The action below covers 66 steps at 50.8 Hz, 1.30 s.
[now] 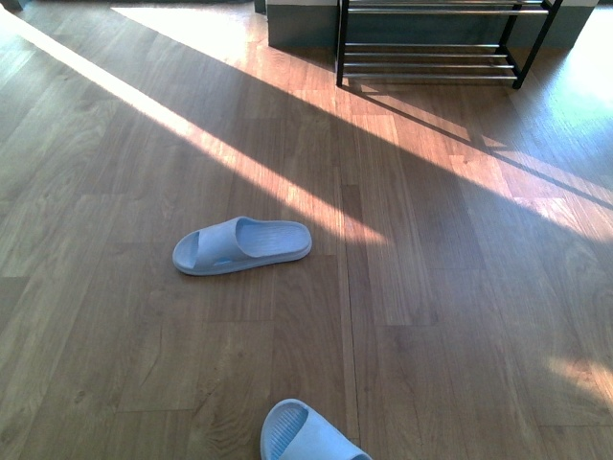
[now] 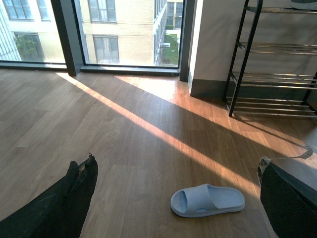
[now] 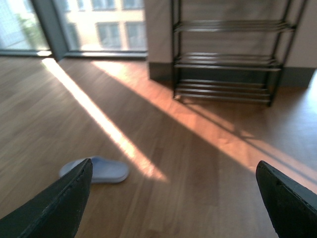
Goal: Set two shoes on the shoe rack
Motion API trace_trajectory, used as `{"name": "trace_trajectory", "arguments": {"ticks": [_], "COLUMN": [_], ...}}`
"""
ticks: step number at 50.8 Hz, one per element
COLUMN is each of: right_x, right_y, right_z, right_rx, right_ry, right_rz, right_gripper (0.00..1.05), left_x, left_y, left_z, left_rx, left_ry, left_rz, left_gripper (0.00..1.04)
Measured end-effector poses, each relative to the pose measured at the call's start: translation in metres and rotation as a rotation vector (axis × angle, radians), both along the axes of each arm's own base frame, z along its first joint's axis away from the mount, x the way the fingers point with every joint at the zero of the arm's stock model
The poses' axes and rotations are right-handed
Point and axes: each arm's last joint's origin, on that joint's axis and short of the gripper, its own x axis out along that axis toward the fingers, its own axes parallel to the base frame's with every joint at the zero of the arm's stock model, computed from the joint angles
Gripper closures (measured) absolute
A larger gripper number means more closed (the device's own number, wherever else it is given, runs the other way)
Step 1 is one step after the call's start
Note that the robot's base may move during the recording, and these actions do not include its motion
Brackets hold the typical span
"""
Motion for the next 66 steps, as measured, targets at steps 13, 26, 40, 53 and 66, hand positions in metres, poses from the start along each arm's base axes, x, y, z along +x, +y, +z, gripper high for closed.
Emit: {"name": "trace_trajectory", "arguments": {"ticks": [13, 26, 40, 53, 66], "right_x": [0.05, 0.098, 0.082, 0.08, 0.085], "right_y": [0.01, 0.037, 0.054, 0.075, 0.095], "right_z": [-0.039, -0.163, -0.257, -0.306, -0.336], "right_rx": [-0.155, -0.346, -0.459, -0.508, -0.496], "right_ry": [0.154, 0.44, 0.668, 0.706, 0.687], "right_rz": [0.193, 0.391, 0.555, 0.619, 0.616], "right_gripper": [0.09, 0.09, 0.09, 0.09, 0.09], "left_x": [0.0, 0.0, 0.0, 0.0, 0.0], "left_y": [0.0, 0.0, 0.0, 0.0, 0.0], "left_z": [0.0, 0.0, 0.0, 0.0, 0.0], "left_rx": [0.0, 0.0, 0.0, 0.0, 0.0], "left_ry": [0.0, 0.0, 0.0, 0.0, 0.0], "left_rz": [0.0, 0.0, 0.0, 0.0, 0.0], "left_gripper": [0.09, 0.09, 0.09, 0.09, 0.09]}}
